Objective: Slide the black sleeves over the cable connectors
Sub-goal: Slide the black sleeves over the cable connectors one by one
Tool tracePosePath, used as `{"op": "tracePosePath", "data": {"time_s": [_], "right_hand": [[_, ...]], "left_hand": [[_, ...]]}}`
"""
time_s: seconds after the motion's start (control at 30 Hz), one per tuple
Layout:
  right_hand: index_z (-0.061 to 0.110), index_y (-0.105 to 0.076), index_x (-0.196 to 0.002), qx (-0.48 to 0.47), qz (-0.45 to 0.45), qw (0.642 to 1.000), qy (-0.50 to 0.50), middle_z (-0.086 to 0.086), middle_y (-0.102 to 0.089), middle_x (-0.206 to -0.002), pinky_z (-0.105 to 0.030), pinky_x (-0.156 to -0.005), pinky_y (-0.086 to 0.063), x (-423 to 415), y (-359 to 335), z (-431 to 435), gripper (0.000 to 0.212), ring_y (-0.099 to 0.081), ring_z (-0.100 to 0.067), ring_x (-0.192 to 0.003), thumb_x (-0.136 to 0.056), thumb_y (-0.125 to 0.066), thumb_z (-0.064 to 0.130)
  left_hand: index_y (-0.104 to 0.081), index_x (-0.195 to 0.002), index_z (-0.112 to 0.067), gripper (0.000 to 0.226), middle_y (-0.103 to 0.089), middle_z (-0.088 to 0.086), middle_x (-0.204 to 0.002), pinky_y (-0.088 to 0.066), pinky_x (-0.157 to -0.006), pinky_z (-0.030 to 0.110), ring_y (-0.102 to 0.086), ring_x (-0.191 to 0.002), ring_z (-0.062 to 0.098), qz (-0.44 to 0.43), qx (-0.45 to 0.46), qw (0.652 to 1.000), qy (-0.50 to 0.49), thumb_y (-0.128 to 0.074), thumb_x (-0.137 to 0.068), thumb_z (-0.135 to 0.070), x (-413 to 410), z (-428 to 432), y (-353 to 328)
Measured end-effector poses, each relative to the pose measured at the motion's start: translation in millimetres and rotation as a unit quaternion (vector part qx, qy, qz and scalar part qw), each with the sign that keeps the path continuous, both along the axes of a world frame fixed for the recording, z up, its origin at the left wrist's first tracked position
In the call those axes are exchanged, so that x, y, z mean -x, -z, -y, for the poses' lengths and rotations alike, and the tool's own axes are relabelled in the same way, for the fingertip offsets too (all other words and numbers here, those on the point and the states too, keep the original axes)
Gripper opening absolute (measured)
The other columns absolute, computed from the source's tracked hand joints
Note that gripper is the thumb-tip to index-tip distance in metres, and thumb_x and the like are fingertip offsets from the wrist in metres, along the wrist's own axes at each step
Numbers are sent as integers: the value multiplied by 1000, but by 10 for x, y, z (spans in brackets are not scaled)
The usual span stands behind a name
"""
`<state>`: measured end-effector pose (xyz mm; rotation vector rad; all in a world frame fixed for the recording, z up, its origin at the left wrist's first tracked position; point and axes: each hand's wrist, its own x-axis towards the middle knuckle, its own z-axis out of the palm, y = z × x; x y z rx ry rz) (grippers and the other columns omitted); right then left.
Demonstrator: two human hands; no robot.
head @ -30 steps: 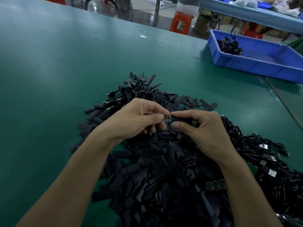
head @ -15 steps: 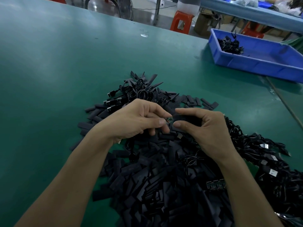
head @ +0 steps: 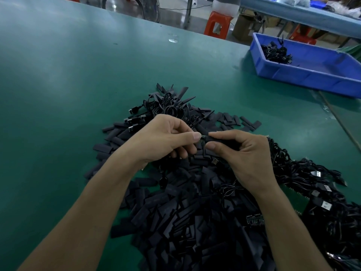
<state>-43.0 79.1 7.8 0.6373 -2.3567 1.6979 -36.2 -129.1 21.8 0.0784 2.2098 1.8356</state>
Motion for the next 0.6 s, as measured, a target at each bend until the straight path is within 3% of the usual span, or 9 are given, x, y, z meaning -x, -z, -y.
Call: {"op": "tracePosePath", "data": {"time_s": [0.3,0.6], "right_hand": [[31,-74,-99,-13,-17,1000,7,18,-76,-92,-15,-75,-55,-12,0,41,26,-72,-2,-83,-74,-80,31],[36,-74,-99,-16,-39,999,28,21,-75,-95,-14,-77,-53,-5,16,48,25,-72,-1,-86,-75,-80,32]], "left_hand": [[-74,-77,-15,20,-76,4,-72,-45,-49,13,-62,-53,6,14,3,1000,-1,-69,-94,-23,-6,-10,-14],[-73,-81,-9,26,-75,4,-69,-44,-46,13,-62,-52,5,13,13,999,-26,-68,-94,-31,-2,-11,-4]]}}
